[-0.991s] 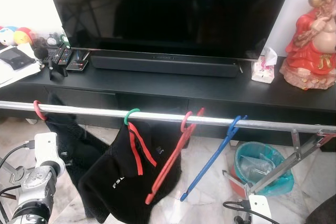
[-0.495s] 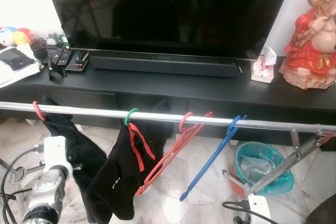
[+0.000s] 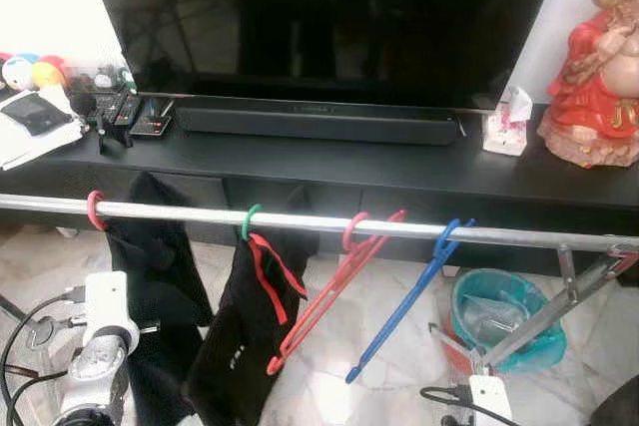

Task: Hang hanger

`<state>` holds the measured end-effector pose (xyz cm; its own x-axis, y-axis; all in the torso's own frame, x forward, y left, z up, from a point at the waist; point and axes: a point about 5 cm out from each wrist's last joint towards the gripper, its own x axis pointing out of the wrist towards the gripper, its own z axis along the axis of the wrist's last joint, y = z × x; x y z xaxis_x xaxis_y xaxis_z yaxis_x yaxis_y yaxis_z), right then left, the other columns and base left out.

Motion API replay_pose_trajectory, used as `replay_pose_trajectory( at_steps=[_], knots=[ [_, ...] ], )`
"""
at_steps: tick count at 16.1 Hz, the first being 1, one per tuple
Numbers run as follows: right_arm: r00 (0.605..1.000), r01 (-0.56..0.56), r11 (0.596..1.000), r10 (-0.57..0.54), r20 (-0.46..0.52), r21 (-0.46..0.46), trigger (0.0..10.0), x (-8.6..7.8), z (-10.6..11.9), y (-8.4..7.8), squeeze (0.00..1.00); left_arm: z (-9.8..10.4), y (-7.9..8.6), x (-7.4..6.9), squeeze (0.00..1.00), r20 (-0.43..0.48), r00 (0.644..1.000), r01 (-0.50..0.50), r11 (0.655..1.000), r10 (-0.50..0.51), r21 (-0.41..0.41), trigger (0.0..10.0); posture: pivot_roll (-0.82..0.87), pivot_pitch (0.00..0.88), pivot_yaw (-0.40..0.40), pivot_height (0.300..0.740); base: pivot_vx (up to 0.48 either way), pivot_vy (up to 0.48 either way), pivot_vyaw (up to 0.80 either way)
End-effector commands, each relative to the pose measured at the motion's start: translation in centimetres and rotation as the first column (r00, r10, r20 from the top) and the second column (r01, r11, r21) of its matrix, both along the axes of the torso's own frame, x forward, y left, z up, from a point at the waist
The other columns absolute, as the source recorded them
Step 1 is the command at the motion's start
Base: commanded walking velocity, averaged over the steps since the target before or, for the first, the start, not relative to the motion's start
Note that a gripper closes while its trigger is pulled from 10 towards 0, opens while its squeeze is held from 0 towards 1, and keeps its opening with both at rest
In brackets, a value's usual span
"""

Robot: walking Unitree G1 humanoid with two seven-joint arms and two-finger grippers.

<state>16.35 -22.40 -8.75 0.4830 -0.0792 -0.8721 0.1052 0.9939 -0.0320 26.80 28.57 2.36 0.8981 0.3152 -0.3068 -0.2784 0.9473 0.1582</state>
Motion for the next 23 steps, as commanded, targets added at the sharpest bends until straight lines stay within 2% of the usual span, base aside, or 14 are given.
replay_pose_trajectory(
  at_steps=[1, 4, 5, 6, 7, 9, 13, 15, 17, 18, 19, 20, 21, 23],
  knots=[
    [1.000, 0.017, 1.000, -0.017, -0.005, 0.002, 10.0, -0.3, -0.1, 0.0, 0.00, 1.3, -0.2, 0.7, 0.00, 0.079, 0.997, 0.006, 0.999, -0.010, 0.040, 0.0, 0.10, 0.000, 0.025, 0.740, 0.000, 0.000, 0.00],
    [1.000, 0.020, 1.000, -0.020, -0.004, 0.002, 10.0, -0.5, -0.2, 0.0, 0.00, 2.8, -0.5, 1.2, 0.00, 0.183, 0.983, -0.011, 0.995, -0.008, 0.103, 0.0, 0.10, 0.000, 0.024, 0.740, 0.000, 0.000, 0.00],
    [1.000, 0.021, 1.000, -0.021, -0.004, 0.002, 10.0, -0.5, -0.2, 0.0, 0.00, 3.3, -0.8, 1.5, 0.00, 0.214, 0.977, -0.006, 0.993, -0.019, 0.114, 0.7, 0.10, 0.000, 0.025, 0.740, 0.000, 0.000, 0.00],
    [1.000, 0.023, 1.000, -0.023, -0.005, 0.003, 10.0, -0.6, -0.3, 0.0, 0.00, 3.6, -1.1, 1.7, 0.00, 0.238, 0.971, 0.004, 0.993, -0.032, 0.117, 8.1, 0.10, 0.000, 0.030, 0.740, 0.000, 0.000, 0.00],
    [1.000, 0.028, 1.000, -0.028, -0.005, 0.004, 10.0, -0.7, -0.3, 0.1, 0.00, 3.7, -1.7, 1.8, 0.00, 0.260, 0.964, 0.024, 0.993, -0.053, 0.114, 10.0, 0.10, 0.000, 0.034, 0.740, 0.000, 0.000, 0.00],
    [1.000, 0.030, 1.000, -0.030, -0.005, 0.005, 10.0, -0.7, -0.3, 0.1, 0.00, 3.2, -2.3, 1.4, 0.00, 0.247, 0.966, 0.054, 0.992, -0.081, 0.113, 10.0, 0.10, 0.000, 0.039, 0.740, 0.000, 0.000, 0.00],
    [0.999, 0.038, 0.999, -0.038, -0.003, 0.002, 10.0, -0.7, -0.3, 0.0, 0.00, 0.2, -3.6, -1.8, 0.00, 0.175, 0.977, 0.098, 0.988, -0.118, 0.119, 10.0, 0.11, 0.000, 0.024, 0.740, 0.000, 0.000, 0.00],
    [0.999, 0.033, 0.999, -0.033, -0.001, -0.003, 10.0, -0.5, -0.2, -0.3, 0.00, -0.7, -3.2, -3.8, 0.00, 0.150, 0.985, 0.066, 0.989, -0.086, 0.133, 10.0, 0.14, 0.000, 0.005, 0.740, 0.000, 0.000, 0.00],
    [1.000, 0.031, 1.000, -0.031, -0.001, -0.004, 10.0, -0.5, -0.1, -0.3, 0.00, -0.9, -3.0, -4.4, 0.00, 0.147, 0.986, 0.053, 0.989, -0.073, 0.135, 10.0, 0.14, 0.000, 0.004, 0.740, 0.000, 0.000, 0.00],
    [1.000, 0.029, 1.000, -0.029, -0.001, -0.005, 10.0, -0.5, -0.1, -0.4, 0.00, -1.1, -2.7, -5.2, 0.00, 0.139, 0.989, 0.037, 0.989, -0.056, 0.140, 10.0, 0.15, 0.000, 0.002, 0.740, 0.000, 0.000, 0.00],
    [1.000, 0.029, 1.000, -0.029, 0.000, -0.008, 10.0, -0.5, -0.1, -0.5, 0.00, -1.9, -2.2, -7.4, 0.00, 0.113, 0.993, 0.005, 0.987, -0.023, 0.158, 10.0, 0.15, 0.000, 0.000, 0.740, 0.000, 0.000, 0.00],
    [1.000, 0.030, 1.000, -0.030, 0.002, -0.007, 10.0, -0.4, -0.1, -0.5, 0.00, -2.4, -2.1, -8.5, 0.00, 0.090, 0.996, 0.008, 0.984, -0.024, 0.176, 10.0, 0.15, 0.000, -0.002, 0.740, 0.000, 0.000, 0.00],
    [1.000, 0.029, 1.000, -0.029, 0.003, -0.007, 10.0, -0.4, -0.1, -0.5, 0.00, -2.4, -2.1, -8.7, 0.00, 0.084, 0.996, 0.009, 0.983, -0.025, 0.184, 10.0, 0.15, 0.000, -0.002, 0.740, 0.000, 0.000, 0.00],
    [1.000, 0.028, 1.000, -0.028, 0.003, -0.006, 10.0, -0.4, -0.1, -0.5, 0.00, -4.6, -1.5, -11.2, 0.00, -0.061, 0.998, 0.001, 0.983, 0.011, 0.186, 10.0, 0.16, 0.000, -0.008, 0.740, 0.000, 0.000, 0.00]
  ],
)
